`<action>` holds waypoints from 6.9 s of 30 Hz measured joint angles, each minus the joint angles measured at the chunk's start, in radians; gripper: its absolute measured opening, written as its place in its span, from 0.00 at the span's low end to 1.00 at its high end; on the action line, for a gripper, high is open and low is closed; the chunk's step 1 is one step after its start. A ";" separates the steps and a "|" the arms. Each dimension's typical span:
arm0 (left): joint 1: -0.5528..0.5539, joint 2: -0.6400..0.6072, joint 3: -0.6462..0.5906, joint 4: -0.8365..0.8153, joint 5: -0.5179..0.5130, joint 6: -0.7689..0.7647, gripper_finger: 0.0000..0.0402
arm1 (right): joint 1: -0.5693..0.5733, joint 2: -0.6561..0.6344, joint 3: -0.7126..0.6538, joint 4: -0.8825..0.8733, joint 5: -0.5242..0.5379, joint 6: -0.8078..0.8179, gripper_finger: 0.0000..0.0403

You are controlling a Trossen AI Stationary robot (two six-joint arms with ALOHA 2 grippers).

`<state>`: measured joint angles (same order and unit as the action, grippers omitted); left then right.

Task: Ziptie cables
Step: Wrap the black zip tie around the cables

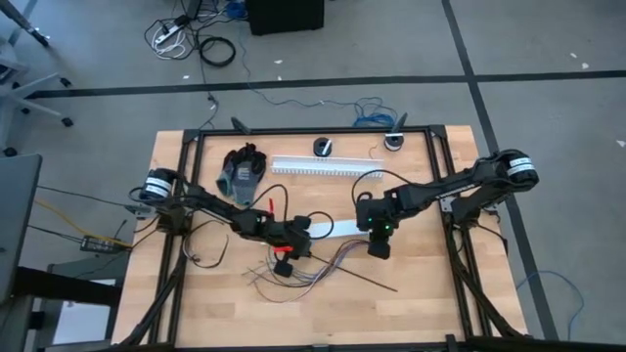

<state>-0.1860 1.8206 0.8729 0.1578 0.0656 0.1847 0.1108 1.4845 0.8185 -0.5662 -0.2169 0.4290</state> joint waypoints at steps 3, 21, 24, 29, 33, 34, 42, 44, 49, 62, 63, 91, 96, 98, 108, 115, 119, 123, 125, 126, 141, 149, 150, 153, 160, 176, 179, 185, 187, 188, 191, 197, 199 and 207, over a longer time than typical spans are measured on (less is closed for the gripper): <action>0.000 0.000 0.008 -0.002 0.000 0.004 0.00 | 0.010 0.004 0.000 -0.001 -0.005 0.011 0.22; 0.003 0.000 0.008 -0.027 0.000 0.007 0.00 | 0.304 -0.005 0.031 0.017 0.112 0.353 0.39; 0.003 0.000 0.008 -0.021 0.001 0.007 0.00 | 0.393 -0.005 0.018 0.017 0.149 0.488 0.37; 0.003 0.000 0.008 -0.018 -0.004 0.006 0.00 | 0.536 -0.005 0.004 0.006 0.265 0.663 0.34; 0.006 0.000 0.008 -0.018 -0.011 0.006 0.00 | 0.650 -0.005 0.004 0.001 0.403 0.677 0.33; 0.009 0.000 0.008 -0.018 -0.012 0.006 0.00 | 0.677 -0.005 0.004 0.000 0.423 0.657 0.33; 0.019 -0.001 0.008 -0.019 -0.012 -0.006 0.00 | 0.823 0.020 0.004 -0.006 0.521 0.630 0.32; 0.019 -0.001 0.008 -0.015 -0.012 -0.010 0.00 | 0.848 0.041 0.004 -0.010 0.548 0.615 0.31; 0.021 -0.001 0.008 0.016 -0.013 -0.042 0.00 | 0.872 0.137 0.004 -0.014 0.548 0.600 0.26; 0.021 -0.002 0.008 0.002 -0.005 -0.059 0.00 | 0.870 0.166 0.006 -0.027 0.606 0.653 0.18; 0.021 -0.002 0.008 0.000 -0.004 -0.058 0.00 | 0.867 0.160 0.005 -0.033 0.606 0.659 0.18; 0.021 -0.002 0.008 0.003 -0.004 -0.053 0.00 | 0.812 0.100 0.002 -0.057 0.554 0.721 0.18; 0.021 -0.002 0.008 0.002 -0.004 -0.052 0.00 | 0.799 0.100 0.003 -0.037 0.554 0.721 0.18; 0.021 -0.002 0.008 0.002 -0.004 -0.052 0.00 | 0.796 0.100 0.003 -0.021 0.553 0.721 0.19; 0.021 -0.002 0.008 0.002 -0.004 -0.051 0.00 | 0.787 0.100 -0.047 0.054 0.526 0.757 0.19; 0.022 -0.002 0.008 0.003 -0.004 -0.051 0.00 | 0.784 0.097 -0.065 0.092 0.503 0.781 0.05; 0.021 -0.002 0.008 0.003 -0.004 -0.051 0.00 | 0.779 0.097 -0.065 0.100 0.489 0.782 0.01; 0.022 -0.002 0.008 0.004 -0.004 -0.051 0.00 | 0.763 0.090 -0.041 0.074 0.464 0.767 0.00; 0.022 -0.002 0.008 0.003 -0.004 -0.051 0.00 | 0.751 0.082 -0.014 0.060 0.463 0.739 0.00; 0.022 -0.002 0.008 0.004 -0.004 -0.051 0.00 | 0.745 0.076 0.002 0.061 0.467 0.721 0.00; 0.021 -0.002 0.008 0.052 0.017 -0.051 0.00 | 0.561 0.072 0.088 0.359 0.584 0.260 0.00; 0.021 -0.002 0.008 0.103 0.067 -0.051 0.00 | 0.453 0.071 0.088 0.486 0.586 0.044 0.00; 0.021 -0.002 0.008 0.111 0.069 -0.051 0.00 | 0.442 0.071 0.088 0.485 0.579 0.039 0.00; 0.021 -0.002 0.008 0.131 0.069 -0.048 0.00 | 0.418 0.071 0.088 0.484 0.552 0.023 0.00; 0.021 -0.002 0.008 0.185 0.020 -0.018 0.00 | 0.382 0.071 0.088 0.514 0.497 0.011 0.00; 0.021 -0.002 0.008 0.233 0.017 0.012 0.01 | 0.296 0.071 0.050 0.501 0.448 -0.004 0.00; 0.021 -0.002 0.008 0.235 0.017 0.014 0.01 | 0.279 0.071 0.038 0.519 0.427 -0.005 0.00; 0.021 -0.002 0.008 0.244 0.017 0.014 0.01 | 0.240 0.071 0.006 0.633 0.355 -0.031 0.00; 0.021 -0.002 0.008 0.250 0.017 0.014 0.01 | 0.226 0.071 0.003 0.643 0.346 -0.039 0.00; 0.021 -0.002 0.008 0.254 0.017 0.014 0.01 | 0.219 0.071 0.002 0.641 0.344 -0.041 0.00; 0.021 -0.002 0.008 0.277 0.026 0.013 0.01 | 0.198 0.071 0.002 0.641 0.317 -0.057 0.00; 0.021 -0.001 0.008 0.308 0.032 0.013 0.01 | 0.167 0.071 0.002 0.640 0.264 -0.068 0.00; 0.021 -0.001 0.008 0.313 0.032 0.013 0.01 | 0.160 0.071 0.002 0.640 0.247 -0.074 0.00; 0.021 -0.001 0.008 0.337 0.032 0.013 0.01 | 0.133 0.071 0.002 0.640 0.163 -0.081 0.00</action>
<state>-0.1654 1.8194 0.8806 0.4951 0.0980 0.1982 0.2435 1.5551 0.8207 0.0734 -0.0537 0.3480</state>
